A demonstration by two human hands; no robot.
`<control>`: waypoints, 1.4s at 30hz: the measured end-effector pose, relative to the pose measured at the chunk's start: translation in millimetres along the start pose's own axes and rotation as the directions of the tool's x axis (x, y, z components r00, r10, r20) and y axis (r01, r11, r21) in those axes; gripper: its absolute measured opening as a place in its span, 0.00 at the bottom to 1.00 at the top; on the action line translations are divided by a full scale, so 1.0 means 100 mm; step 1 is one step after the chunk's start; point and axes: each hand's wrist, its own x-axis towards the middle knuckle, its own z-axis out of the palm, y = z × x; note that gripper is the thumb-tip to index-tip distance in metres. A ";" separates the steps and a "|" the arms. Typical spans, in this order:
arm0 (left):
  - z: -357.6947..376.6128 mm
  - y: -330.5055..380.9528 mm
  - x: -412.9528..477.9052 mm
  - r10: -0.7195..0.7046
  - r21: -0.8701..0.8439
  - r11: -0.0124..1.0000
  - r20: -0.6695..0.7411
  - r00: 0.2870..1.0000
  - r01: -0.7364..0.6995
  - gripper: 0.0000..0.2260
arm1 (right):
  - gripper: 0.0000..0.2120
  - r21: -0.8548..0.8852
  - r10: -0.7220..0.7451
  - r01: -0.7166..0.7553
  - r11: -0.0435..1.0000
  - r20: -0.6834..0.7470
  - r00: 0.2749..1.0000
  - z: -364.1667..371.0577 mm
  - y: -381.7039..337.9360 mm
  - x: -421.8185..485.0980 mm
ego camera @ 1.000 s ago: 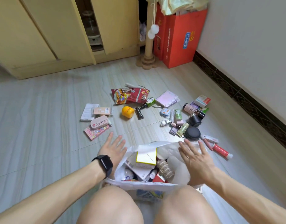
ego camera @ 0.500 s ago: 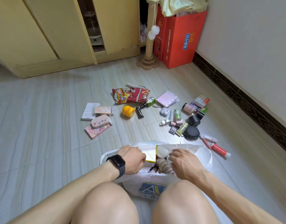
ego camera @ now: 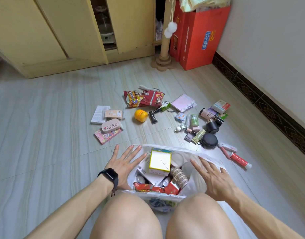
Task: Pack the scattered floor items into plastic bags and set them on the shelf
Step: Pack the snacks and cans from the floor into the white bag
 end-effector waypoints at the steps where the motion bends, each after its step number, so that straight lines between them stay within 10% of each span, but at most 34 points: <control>1: 0.04 -0.01 0.01 -0.007 -0.033 0.999 -0.002 1.000 0.007 0.57 | 0.55 0.030 0.006 -0.006 1.000 0.011 1.000 0.04 0.02 0.01; 4: 0.11 0.04 0.04 -0.073 -0.263 0.961 0.062 0.995 0.087 0.48 | 0.54 0.111 0.014 -0.025 0.993 0.092 0.996 0.08 -0.03 0.07; 7: 0.04 0.03 0.09 -0.221 -0.714 0.655 0.132 0.966 0.247 0.23 | 0.41 0.131 0.020 -0.032 0.991 0.091 0.996 -0.07 -0.11 0.14; 11: -0.20 -0.32 0.27 -0.421 -0.769 0.543 0.098 0.902 0.337 0.06 | 0.21 0.071 -0.025 0.034 0.997 -0.123 0.992 -0.57 -0.24 0.29; 16: -0.69 -0.88 0.66 -0.383 -0.935 0.133 0.258 0.887 0.330 0.04 | 0.18 0.059 -0.159 0.180 0.982 -0.252 0.954 -1.33 -0.58 0.68; 22: -0.88 -1.57 1.12 -0.588 -0.482 0.692 0.056 0.807 0.537 0.20 | 0.23 0.015 -0.250 0.259 0.966 -0.217 0.944 -1.75 -0.80 1.59; 34: 0.07 -2.25 3.06 -0.546 -0.339 0.796 -0.041 0.837 0.502 0.45 | 0.40 0.114 -0.054 0.093 0.989 -0.305 0.951 -1.55 -0.59 4.12; 42: 0.36 -2.21 3.96 -0.370 -0.290 0.903 -0.143 0.918 0.319 0.44 | 0.42 0.211 0.074 -0.033 0.977 -0.192 0.978 -1.13 -0.40 5.00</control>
